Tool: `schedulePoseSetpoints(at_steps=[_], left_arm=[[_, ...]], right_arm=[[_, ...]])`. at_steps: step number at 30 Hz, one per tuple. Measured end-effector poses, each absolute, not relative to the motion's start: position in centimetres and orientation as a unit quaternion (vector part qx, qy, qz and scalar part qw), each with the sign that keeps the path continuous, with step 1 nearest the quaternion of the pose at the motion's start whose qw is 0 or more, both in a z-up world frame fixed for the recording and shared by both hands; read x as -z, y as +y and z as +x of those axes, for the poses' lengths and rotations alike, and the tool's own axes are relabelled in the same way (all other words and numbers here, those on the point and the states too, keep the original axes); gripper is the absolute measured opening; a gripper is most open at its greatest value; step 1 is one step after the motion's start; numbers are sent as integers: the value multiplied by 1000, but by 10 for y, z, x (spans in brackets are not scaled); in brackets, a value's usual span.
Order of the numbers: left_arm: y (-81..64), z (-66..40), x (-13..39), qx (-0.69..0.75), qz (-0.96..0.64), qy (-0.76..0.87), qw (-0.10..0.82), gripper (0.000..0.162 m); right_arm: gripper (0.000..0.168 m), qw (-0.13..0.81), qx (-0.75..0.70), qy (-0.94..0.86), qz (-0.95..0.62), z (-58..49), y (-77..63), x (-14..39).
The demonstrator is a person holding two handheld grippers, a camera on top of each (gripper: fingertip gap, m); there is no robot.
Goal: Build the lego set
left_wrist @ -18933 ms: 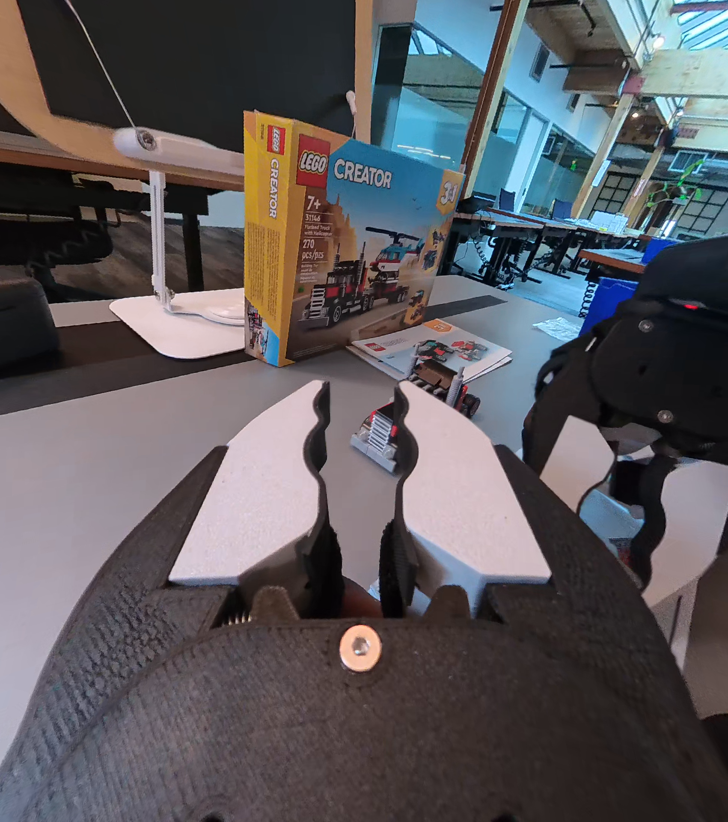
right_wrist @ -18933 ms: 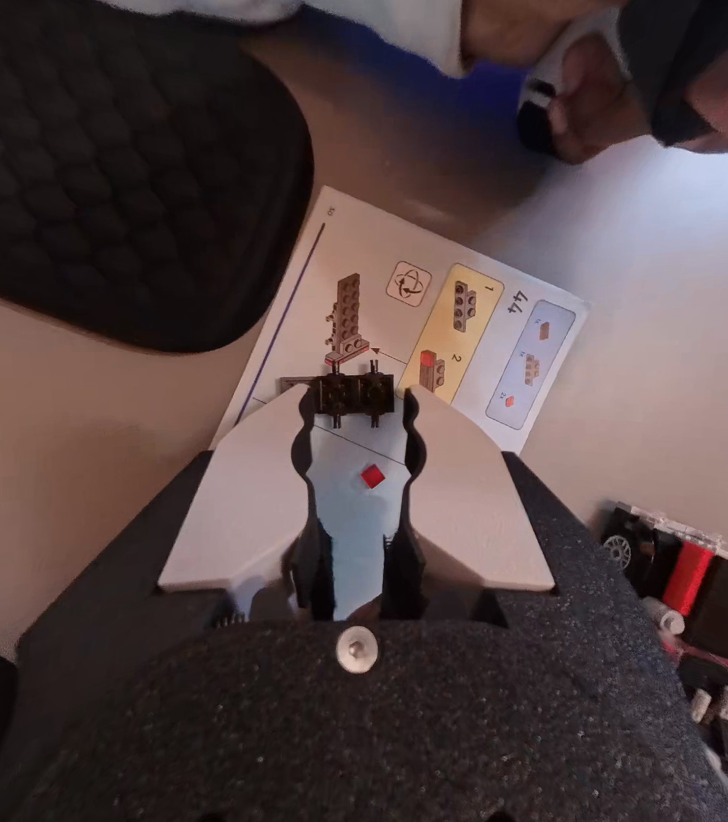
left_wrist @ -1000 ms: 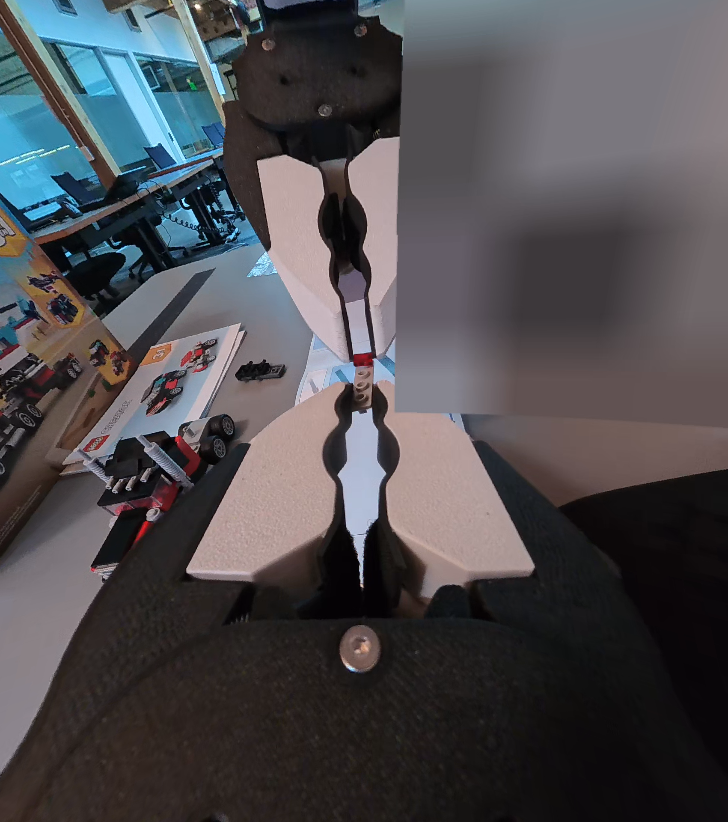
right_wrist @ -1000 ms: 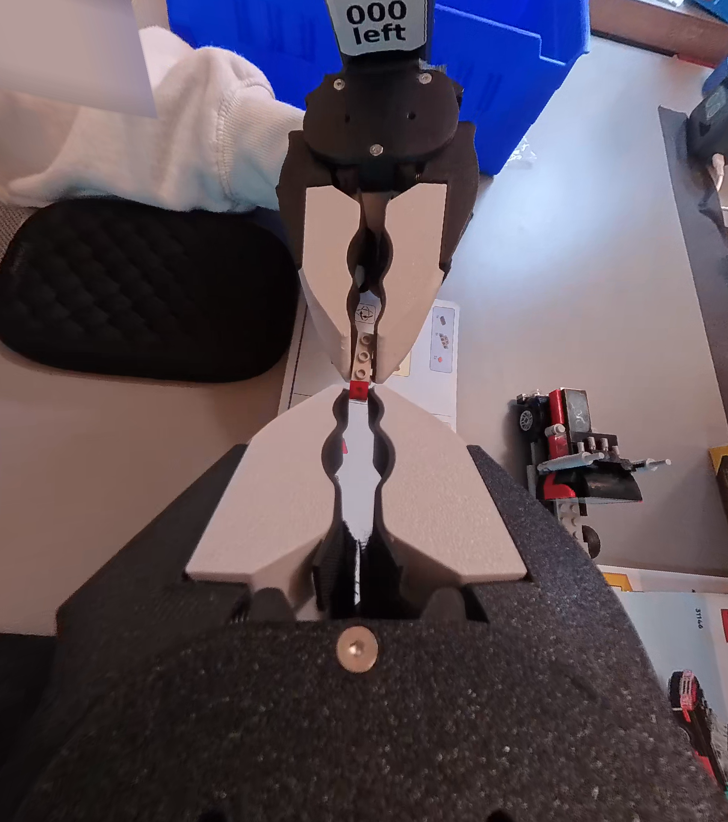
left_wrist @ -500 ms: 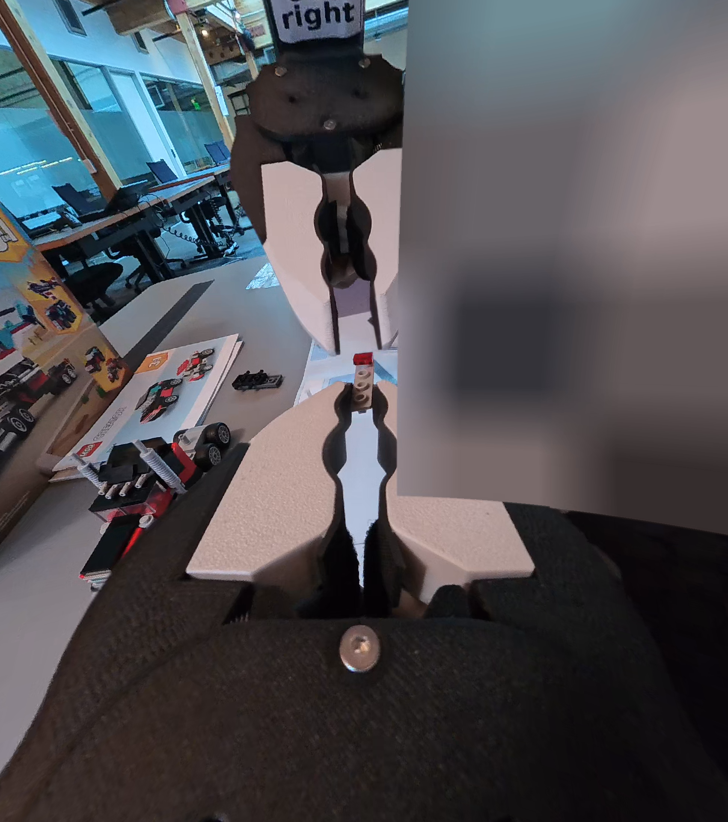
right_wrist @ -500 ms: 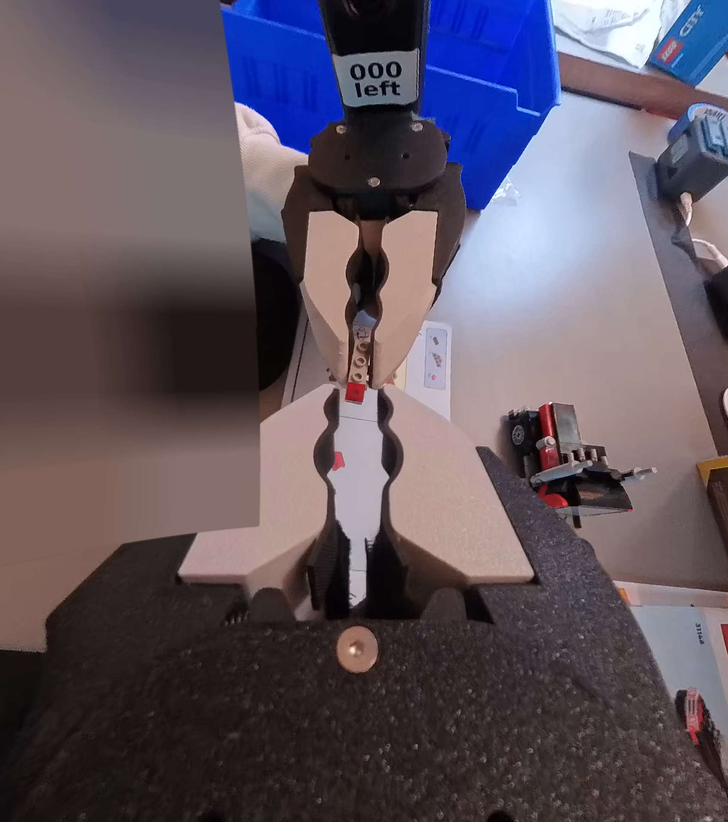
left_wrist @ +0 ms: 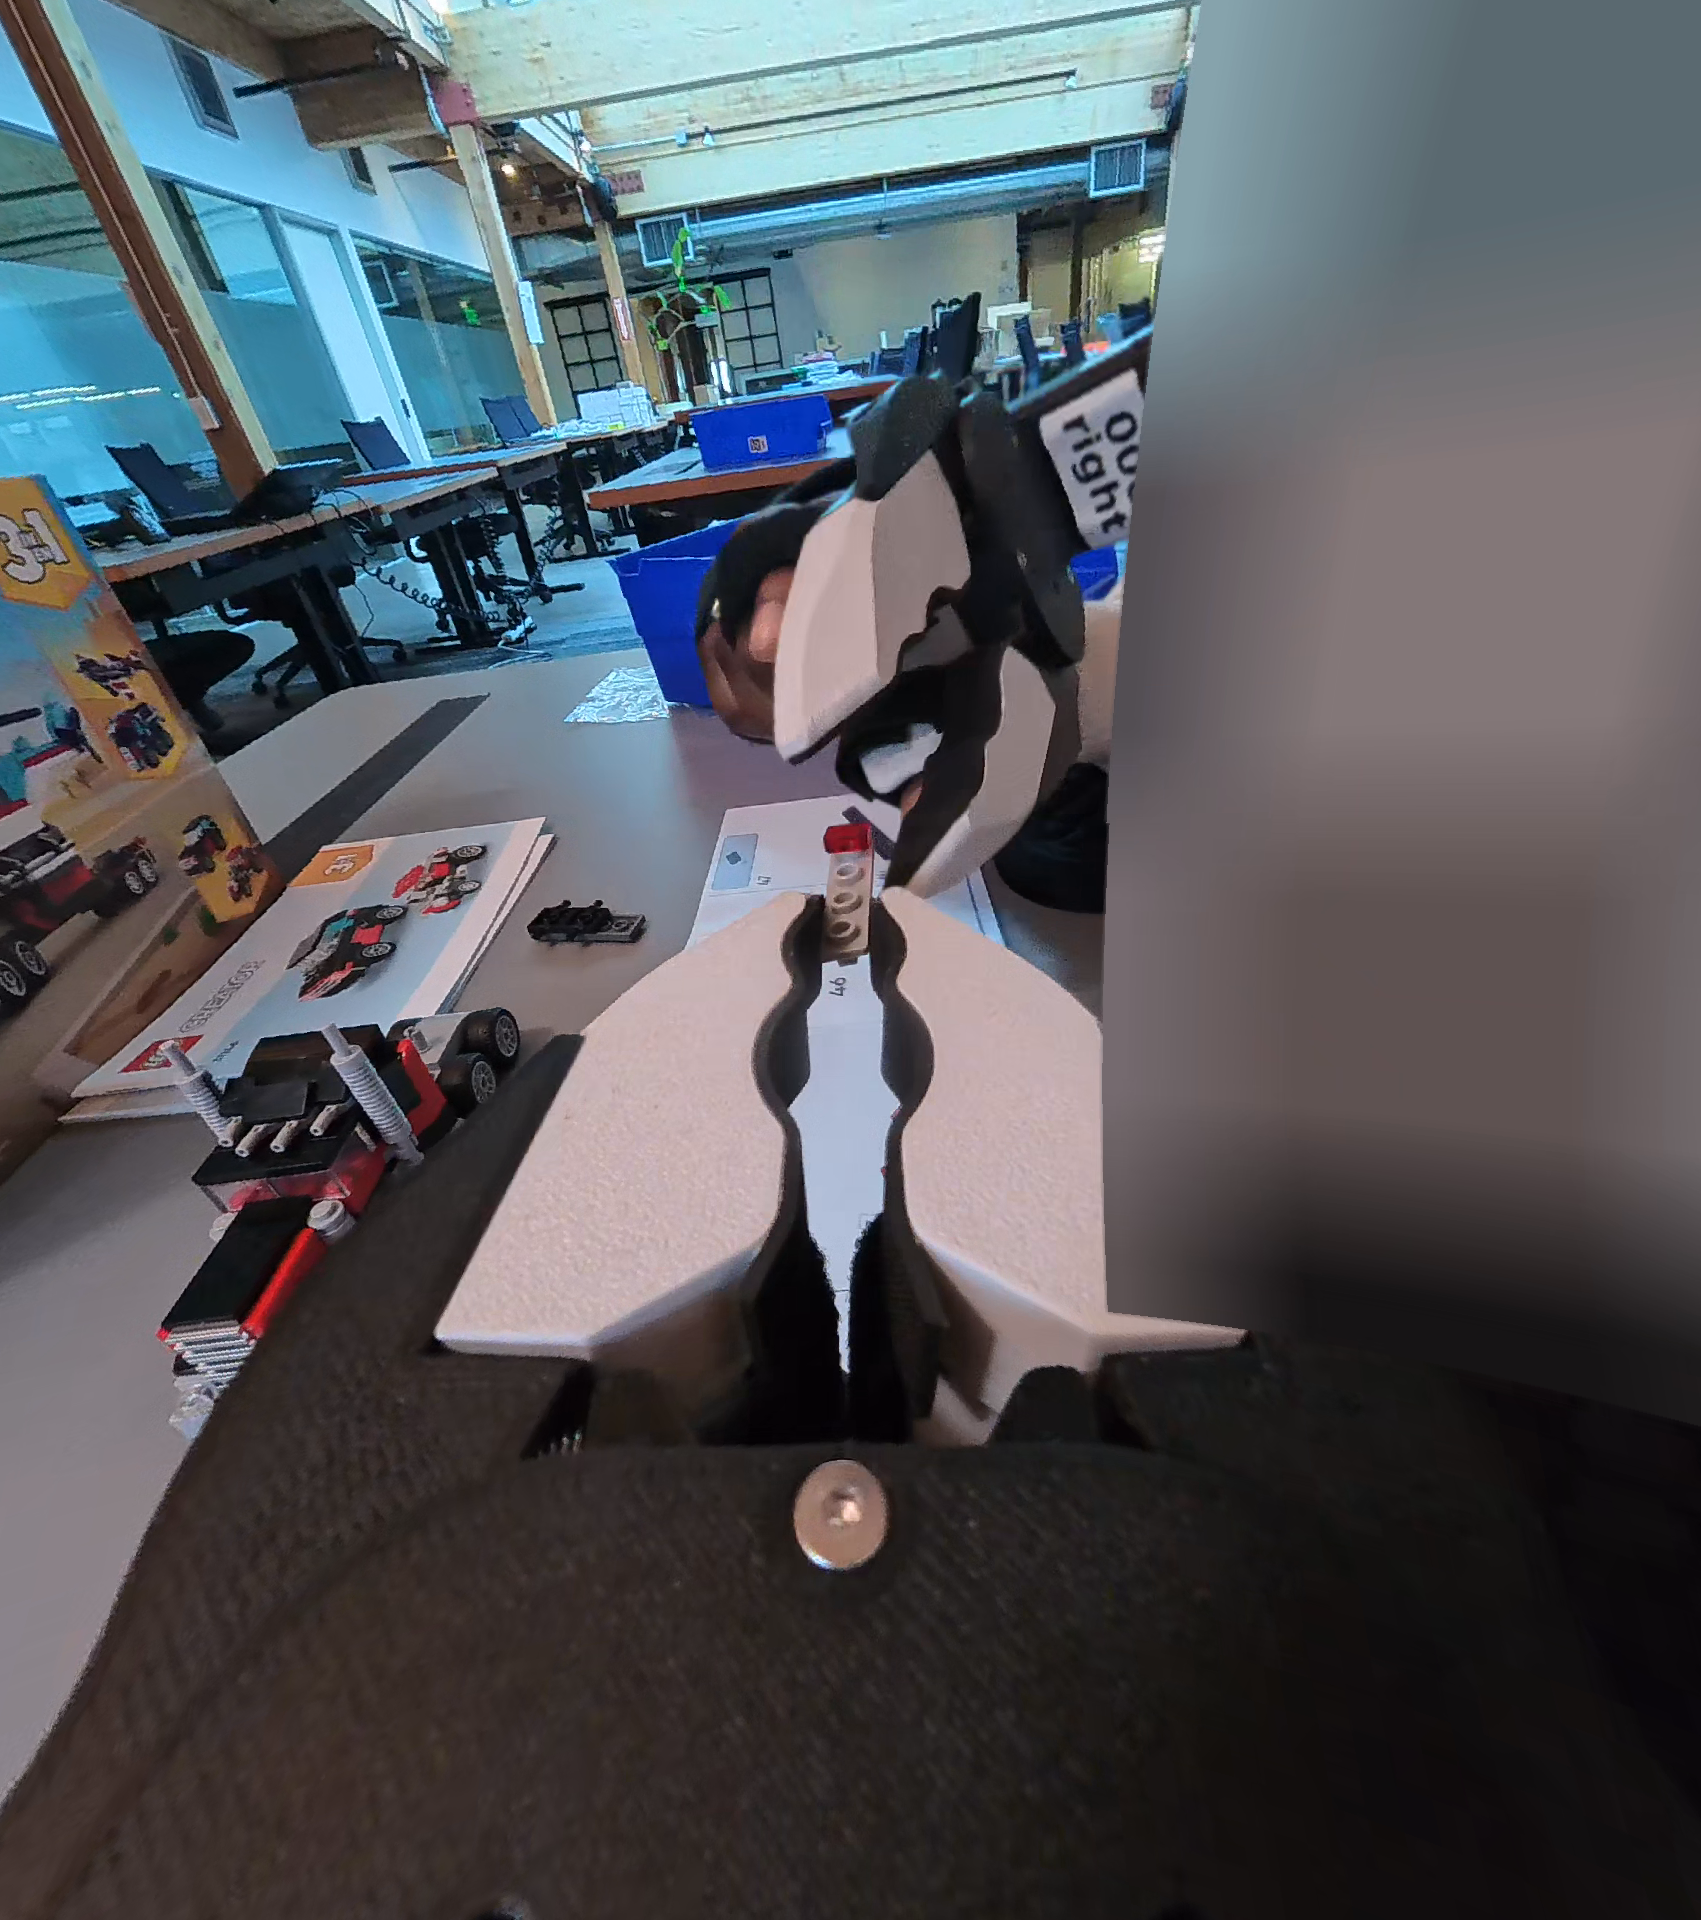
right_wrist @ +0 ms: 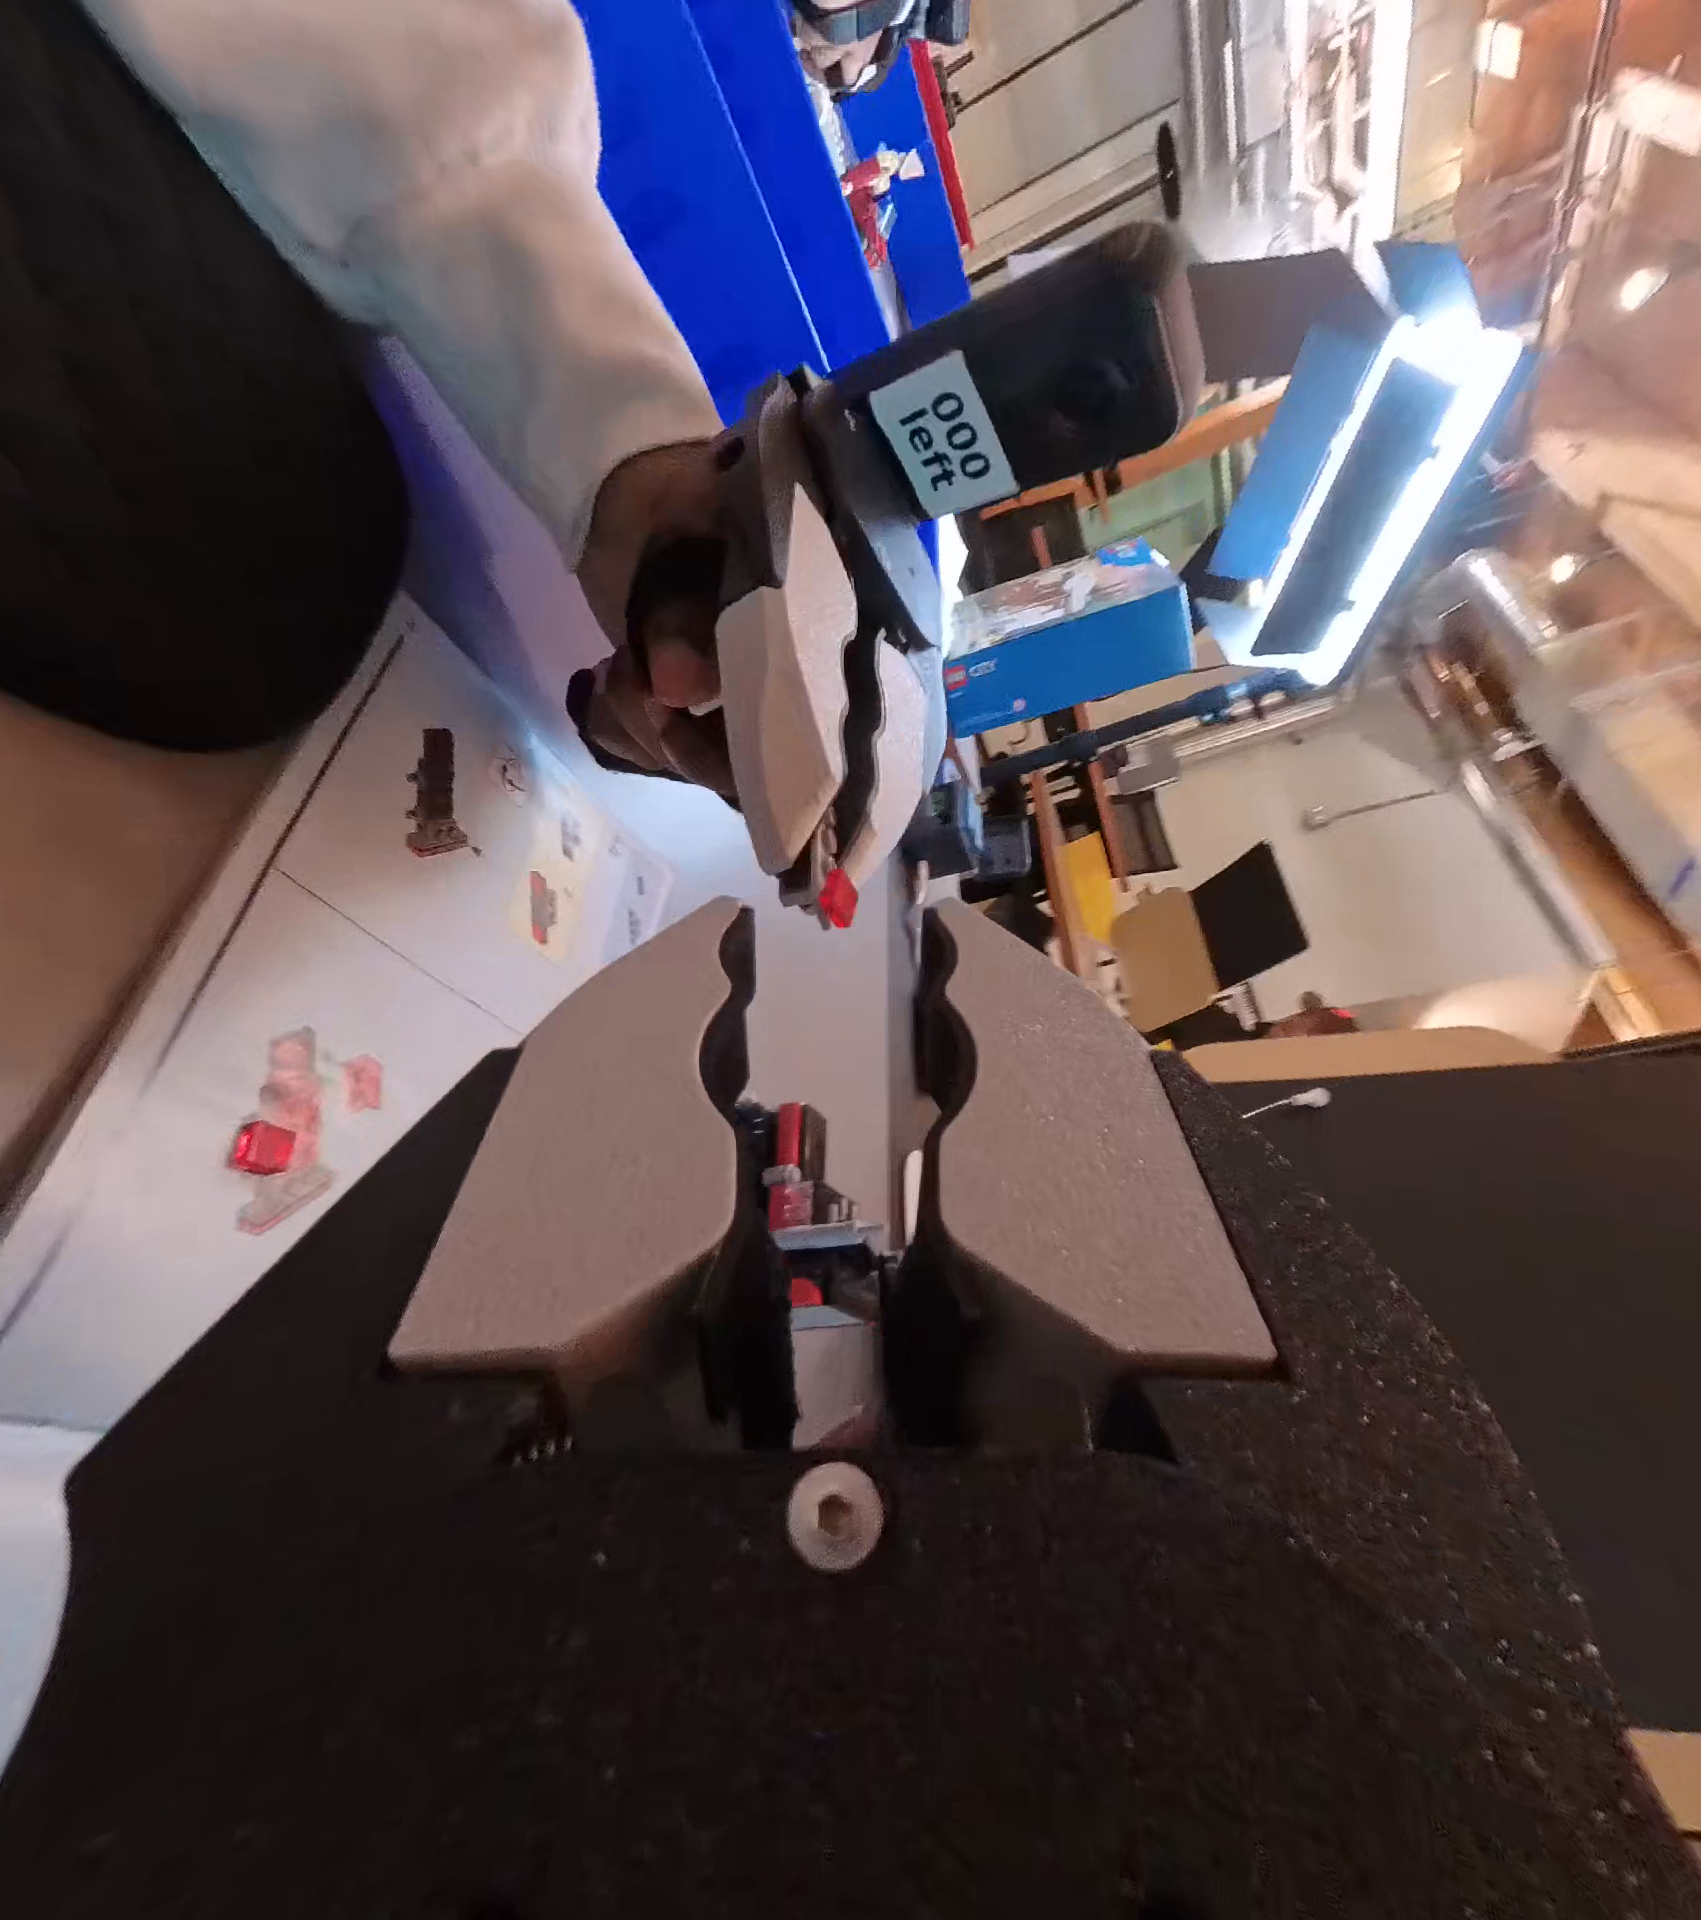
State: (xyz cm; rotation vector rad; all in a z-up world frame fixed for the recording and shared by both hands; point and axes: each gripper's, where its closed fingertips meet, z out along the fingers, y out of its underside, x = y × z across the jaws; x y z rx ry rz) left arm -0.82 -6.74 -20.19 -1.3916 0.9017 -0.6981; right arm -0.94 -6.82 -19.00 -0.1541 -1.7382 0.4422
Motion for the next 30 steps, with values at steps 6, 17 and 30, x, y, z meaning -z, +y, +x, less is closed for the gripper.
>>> schedulePoseSetpoints(at_steps=[6, 17, 30], left_arm=[[-69, -7, 200, 309, -603, 394, 621, 9], [-69, -7, 198, 373, -623, 358, 587, 8], [-50, -10, 205, 345, -699, 293, 554, 8]], right_arm=[[19, 630, -145, -763, -23, -17, -73, 192], [7, 622, -117, -773, -34, -17, -70, 191], [7, 622, -118, -770, -80, -20, -50, 197]])
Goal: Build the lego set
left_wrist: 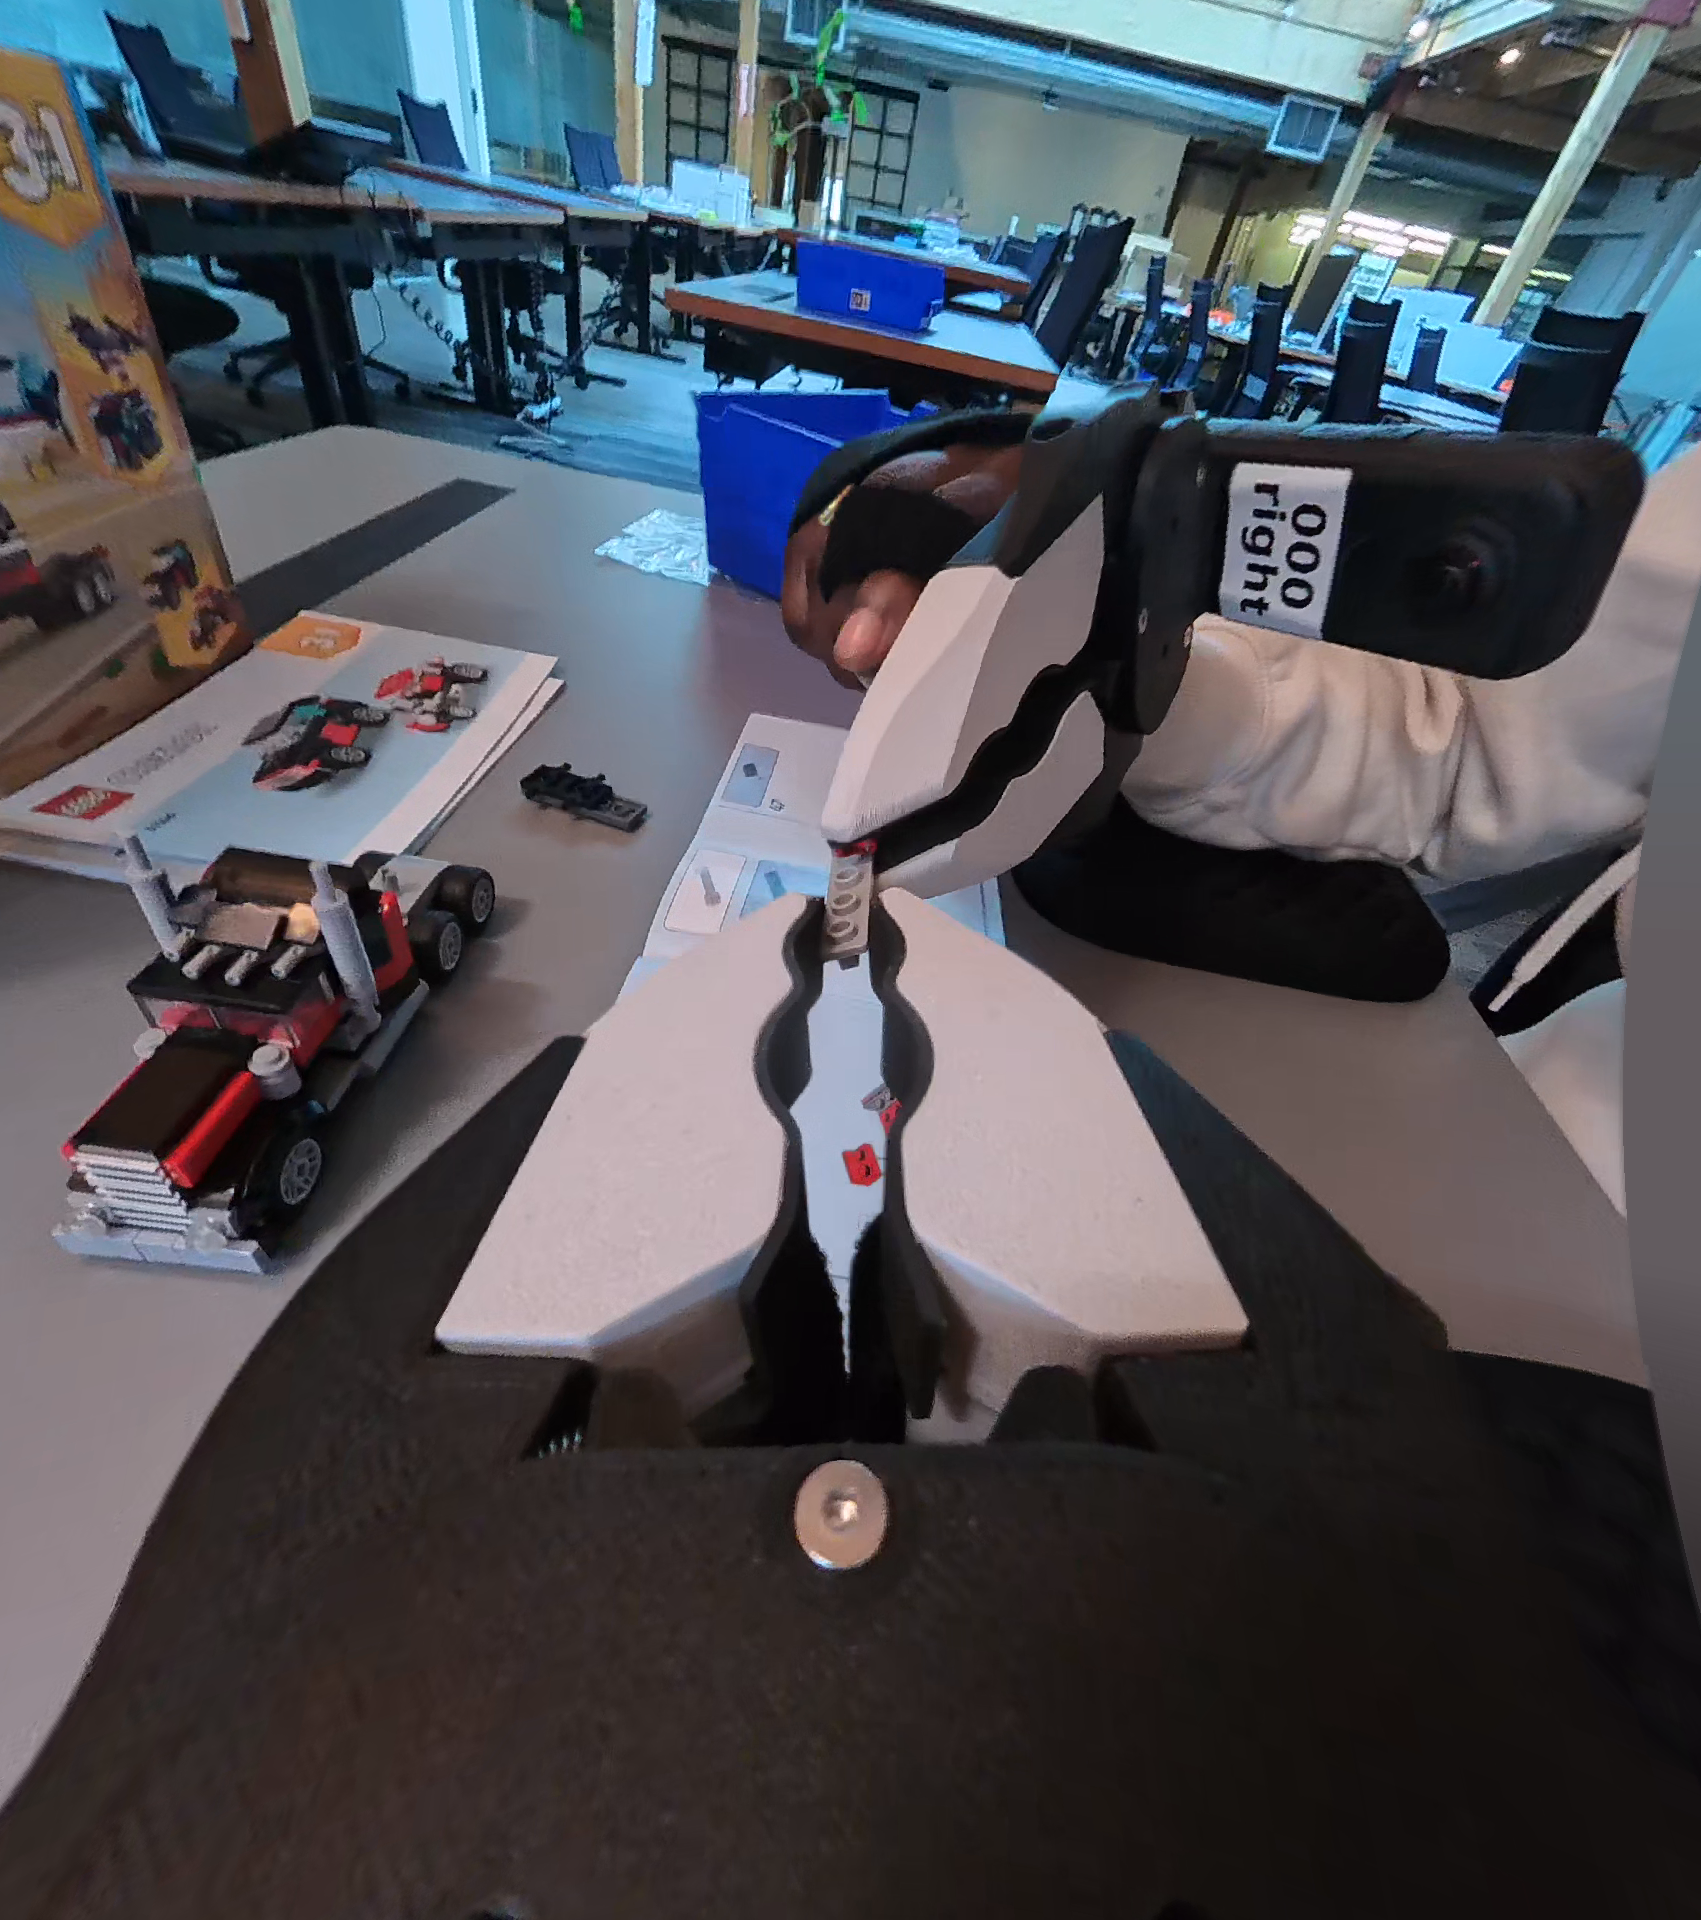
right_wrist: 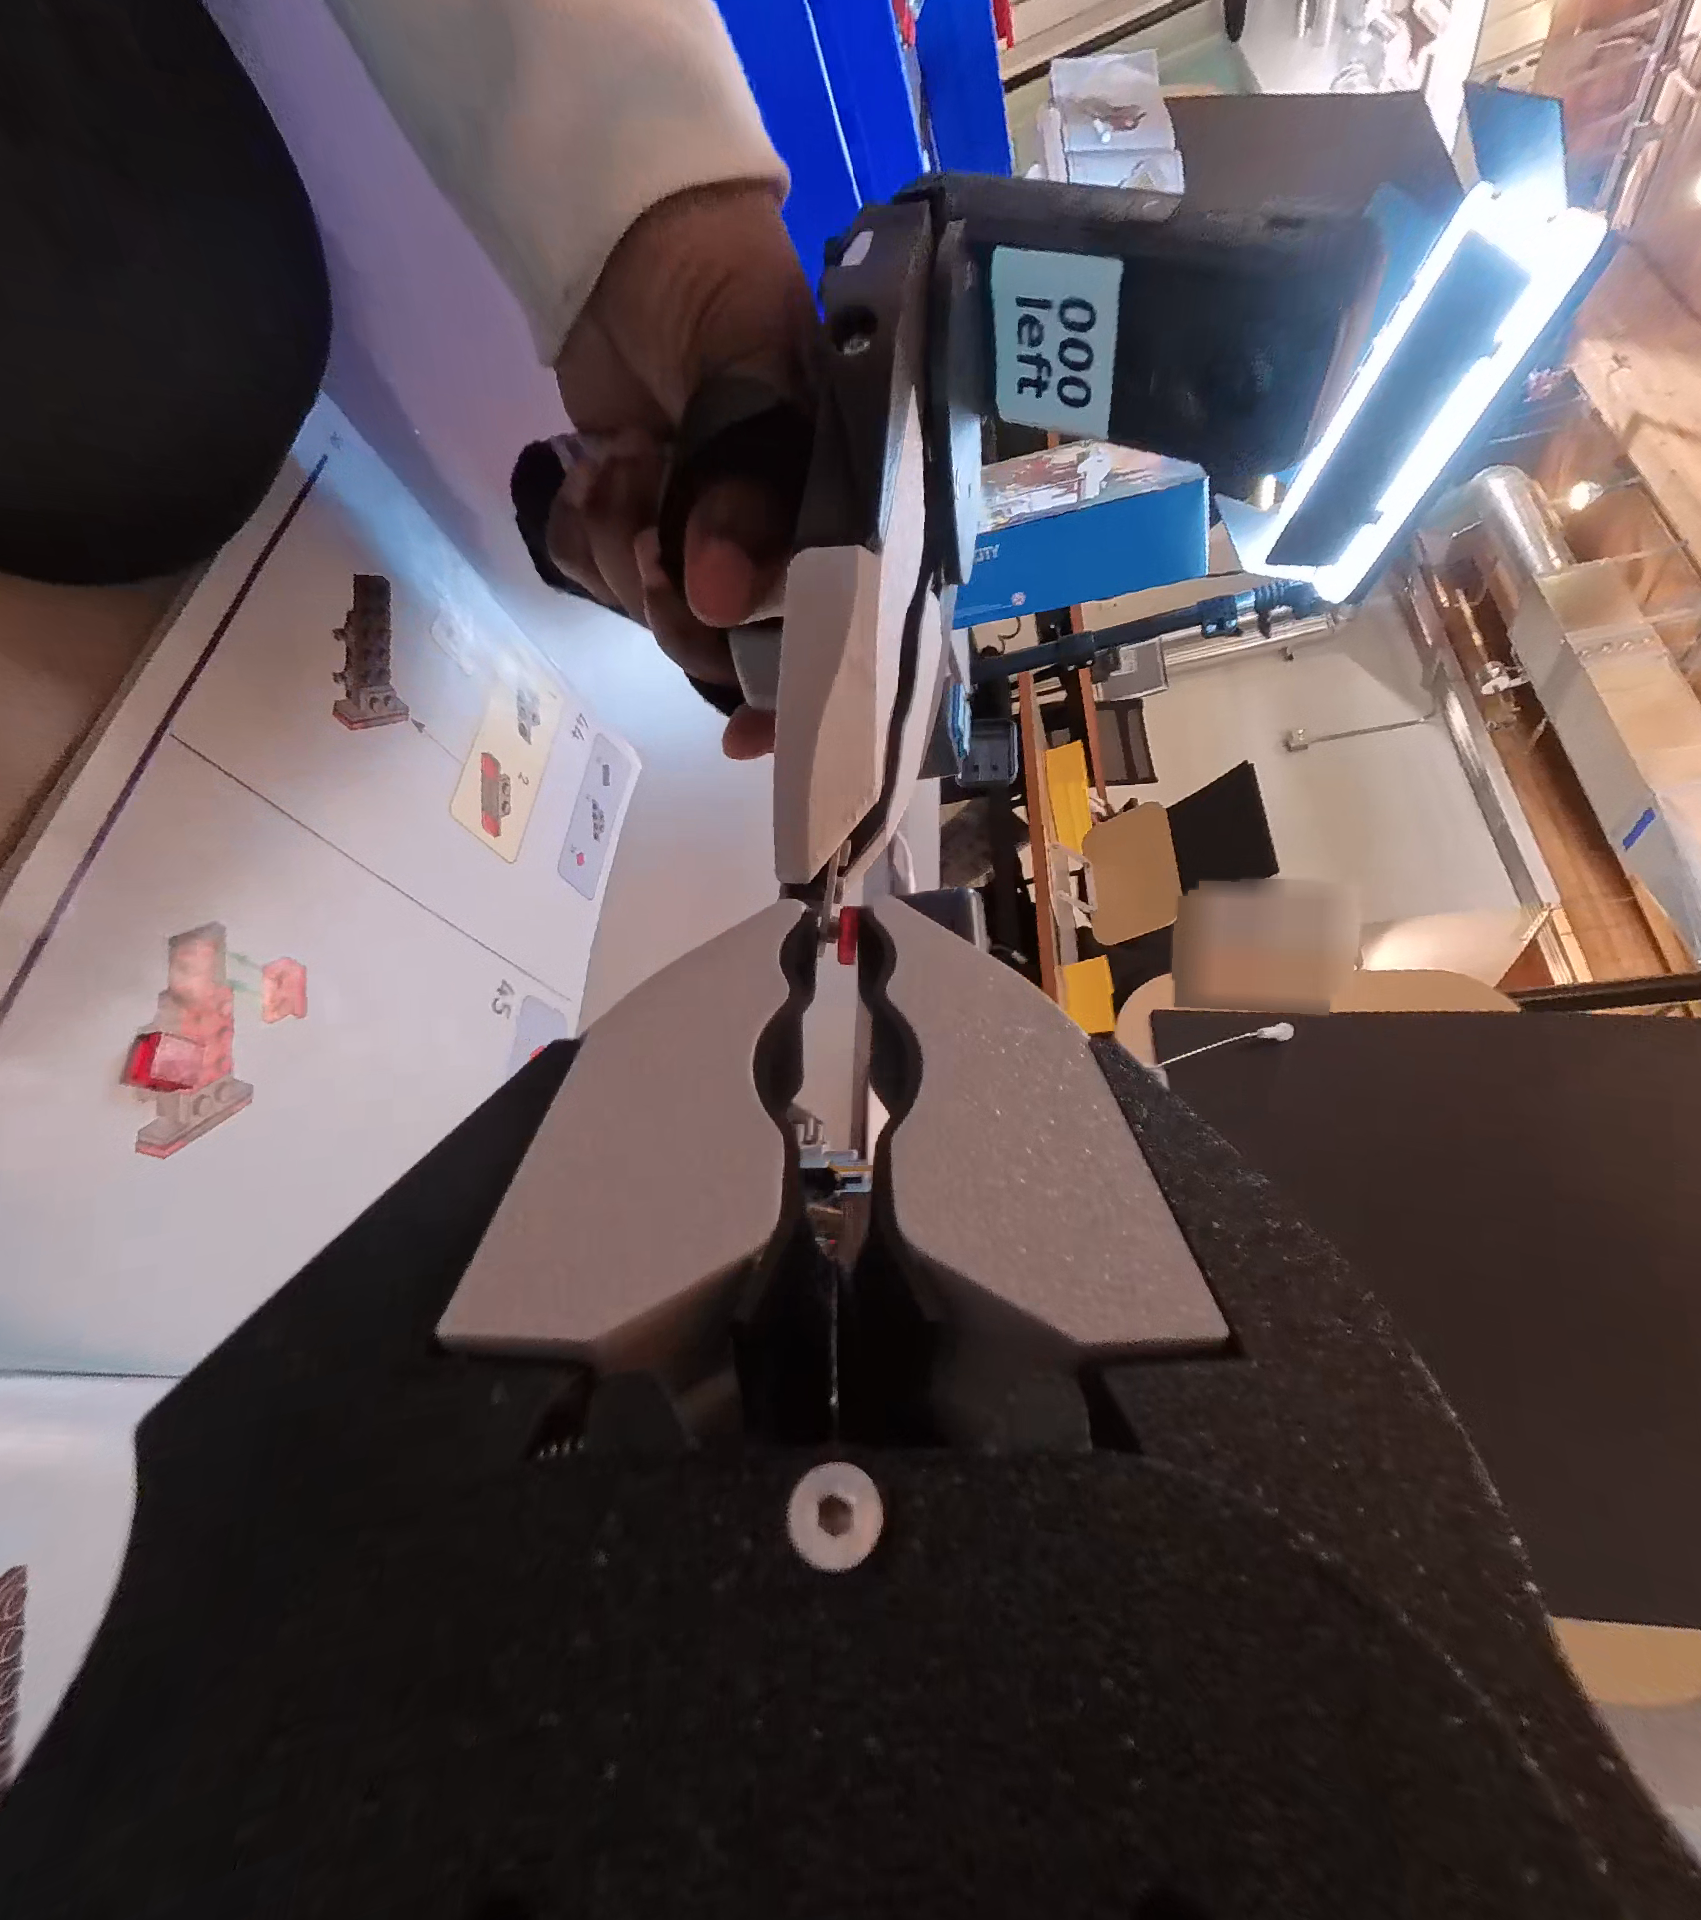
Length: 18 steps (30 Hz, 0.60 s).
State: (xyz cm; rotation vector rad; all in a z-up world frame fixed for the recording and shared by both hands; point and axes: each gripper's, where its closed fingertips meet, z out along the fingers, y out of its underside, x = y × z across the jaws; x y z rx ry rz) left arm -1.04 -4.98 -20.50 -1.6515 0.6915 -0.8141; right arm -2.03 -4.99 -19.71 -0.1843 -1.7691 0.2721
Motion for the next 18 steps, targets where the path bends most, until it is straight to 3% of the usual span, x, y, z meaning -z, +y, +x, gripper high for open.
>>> schedulePoseSetpoints(at_steps=[11, 18], left_arm=[[-51, -9, 200, 432, -694, 236, 525, 8], [-50, -10, 199, 430, -694, 230, 529, 8]], right_arm=[[7, 590, -259, -748, -159, -20, -50, 192], [7, 599, -265, -735, -175, -21, -48, 190]])
